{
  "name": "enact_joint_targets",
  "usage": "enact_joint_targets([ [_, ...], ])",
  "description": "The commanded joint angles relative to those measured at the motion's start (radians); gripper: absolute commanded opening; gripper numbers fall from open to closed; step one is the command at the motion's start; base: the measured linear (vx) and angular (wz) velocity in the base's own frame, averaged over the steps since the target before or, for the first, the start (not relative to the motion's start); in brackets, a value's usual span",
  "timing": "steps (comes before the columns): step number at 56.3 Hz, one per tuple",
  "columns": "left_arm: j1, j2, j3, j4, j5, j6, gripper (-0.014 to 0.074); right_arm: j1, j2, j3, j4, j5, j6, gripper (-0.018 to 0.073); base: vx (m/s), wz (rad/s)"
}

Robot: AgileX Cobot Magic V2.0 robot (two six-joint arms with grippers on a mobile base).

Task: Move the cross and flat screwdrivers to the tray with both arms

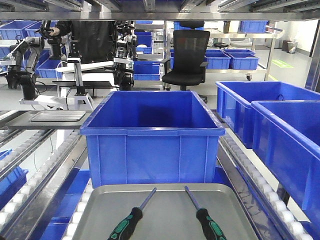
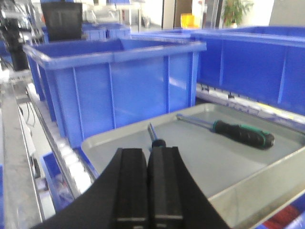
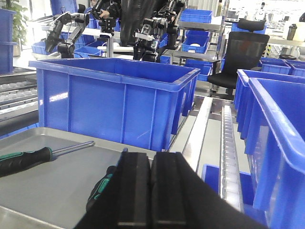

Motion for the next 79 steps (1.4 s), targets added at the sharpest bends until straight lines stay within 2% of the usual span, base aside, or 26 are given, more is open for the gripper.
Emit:
enact_joint_targets([
  [1,-0.004,0.001,-0.026,-0.013,-0.088,-0.010,0.0003,-0.005,0.008,-0.020,0.006,-0.076,-0.004,-0.0008,0.00,0.00],
  [21,-0.004,0.001,-0.023,-0.013,-0.098,-0.009,0.0003,-0.005,0.008,-0.020,0.006,-0.073,-0.004,-0.0008,0.00,0.00],
  [23,-0.004,0.000,-0.018,0.013,-0.100,0.008,0.0003,-0.005,0.008,-0.020,0.006,-0.073,-0.004,-0.0008,0.00,0.00],
  [26,0.010,0.000,-0.002,0.095,-0.104,0.049,0.0003,-0.005,0.008,-0.020,0.006,-0.073,-0.004,-0.0008,0.00,0.00],
  [29,0.042,-0.012,0.032,0.190,-0.116,0.040,0.0003,-0.005,0.008,-0.020,0.006,-0.072,-0.004,-0.0008,0.00,0.01],
  [32,0.101,-0.044,0.076,0.246,-0.127,0.007,0.0003,-0.005,0.008,-0.020,0.006,-0.073,-0.004,-0.0008,0.00,0.02],
  [41,0.281,-0.260,0.249,0.283,-0.145,-0.057,0.0003,-0.005,0.008,-0.020,0.006,-0.072,-0.004,-0.0008,0.00,0.01],
  [51,0.387,-0.508,0.414,0.302,-0.144,-0.128,0.0003,-0.005,0.008,-0.020,0.006,-0.072,-0.004,-0.0008,0.00,0.00],
  [57,0.399,-0.497,0.428,0.362,-0.129,-0.148,0.0003,-0.005,0.006,-0.020,0.006,-0.069,-0.004,-0.0008,0.00,0.00],
  [79,0.399,-0.497,0.428,0.360,-0.114,-0.148,0.0003,-0.005,0.006,-0.020,0.006,-0.067,-0.004,-0.0008,0.00,0.00],
])
